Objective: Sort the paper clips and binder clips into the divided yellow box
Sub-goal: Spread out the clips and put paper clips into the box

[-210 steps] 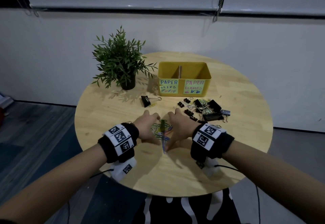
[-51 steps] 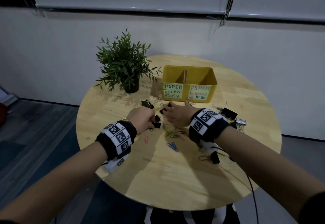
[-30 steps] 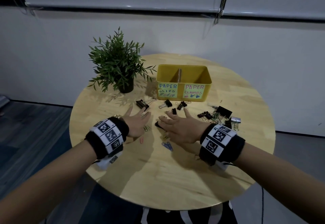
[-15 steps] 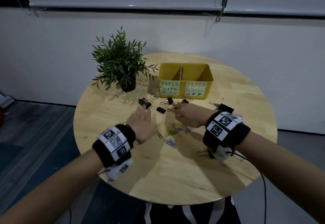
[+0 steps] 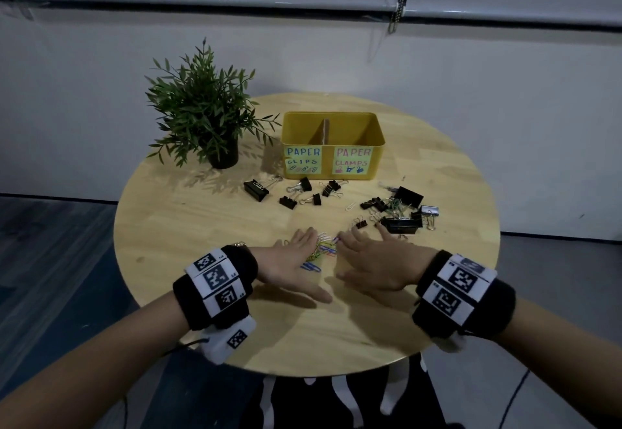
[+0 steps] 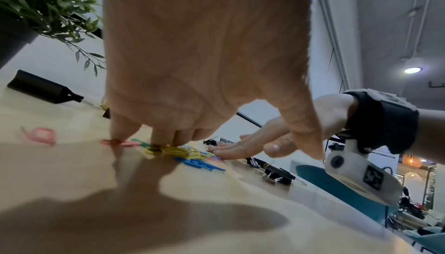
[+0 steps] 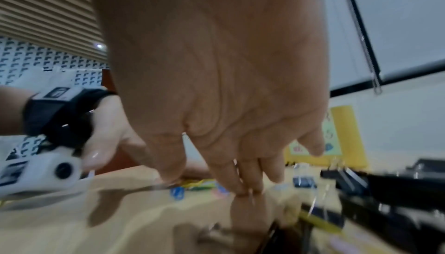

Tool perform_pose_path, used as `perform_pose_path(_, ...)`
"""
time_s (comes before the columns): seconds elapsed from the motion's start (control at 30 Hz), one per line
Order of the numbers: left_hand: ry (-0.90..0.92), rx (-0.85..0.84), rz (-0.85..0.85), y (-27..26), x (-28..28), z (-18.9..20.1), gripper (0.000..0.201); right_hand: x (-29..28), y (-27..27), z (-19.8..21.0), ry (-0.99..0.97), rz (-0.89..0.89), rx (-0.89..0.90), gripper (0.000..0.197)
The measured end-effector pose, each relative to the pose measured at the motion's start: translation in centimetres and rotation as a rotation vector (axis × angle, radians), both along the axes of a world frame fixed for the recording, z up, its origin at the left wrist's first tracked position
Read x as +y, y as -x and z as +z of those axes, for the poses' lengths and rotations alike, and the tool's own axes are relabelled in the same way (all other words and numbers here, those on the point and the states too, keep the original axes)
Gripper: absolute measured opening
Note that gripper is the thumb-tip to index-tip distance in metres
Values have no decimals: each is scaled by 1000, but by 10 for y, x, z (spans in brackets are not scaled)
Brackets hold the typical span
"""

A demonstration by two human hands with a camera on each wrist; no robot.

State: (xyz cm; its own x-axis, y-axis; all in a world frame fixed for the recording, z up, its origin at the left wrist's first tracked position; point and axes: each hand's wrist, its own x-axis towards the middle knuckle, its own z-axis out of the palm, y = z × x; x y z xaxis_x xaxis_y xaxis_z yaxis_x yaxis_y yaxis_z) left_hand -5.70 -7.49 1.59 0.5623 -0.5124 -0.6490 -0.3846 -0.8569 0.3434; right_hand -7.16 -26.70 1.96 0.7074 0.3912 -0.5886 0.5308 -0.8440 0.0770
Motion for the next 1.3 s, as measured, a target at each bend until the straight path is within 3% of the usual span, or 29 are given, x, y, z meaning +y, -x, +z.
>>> perform_pose_path(0.13,86,-142,5,-8,-9,0,108,-15,3,8,-112,-44,-132,63)
perform_pose_path(0.23,82,-330,-104,-19,-23,-2,91,-45,1,21,-120,-170,-233,50)
perform_pose_path(0.33,-5,-387,-274,-30,-47,-2,79,-71,5,28,-16,-219,-161,37)
perform_pose_path(0.5,-176,-485,-337,-43,-61,-9,75,-85,22,16,120,-302,24,50)
perform_pose_path(0.6,-215,-479,-271,-50,-49,-4,77,-83,29,7,46,-318,25,53)
perform_pose_path(0.7,-191,-491,-220,-52,-38,3,76,-76,37,8,-34,-364,-116,59)
perform_pose_path(0.83,-26,-530,-441,-31,-51,4,71,-75,52,8,2,-327,-92,54)
perform_pose_path(0.97,-39,-439,-599,-3,-62,-8,69,-83,60,-2,56,-313,-68,58)
perform_pose_path(1.1,-83,-407,-628,10,-57,-19,67,-93,55,-2,134,-414,-66,62)
perform_pose_path(1.3,-7,-439,-616,15,-75,-23,74,-99,35,0,41,-481,-149,67)
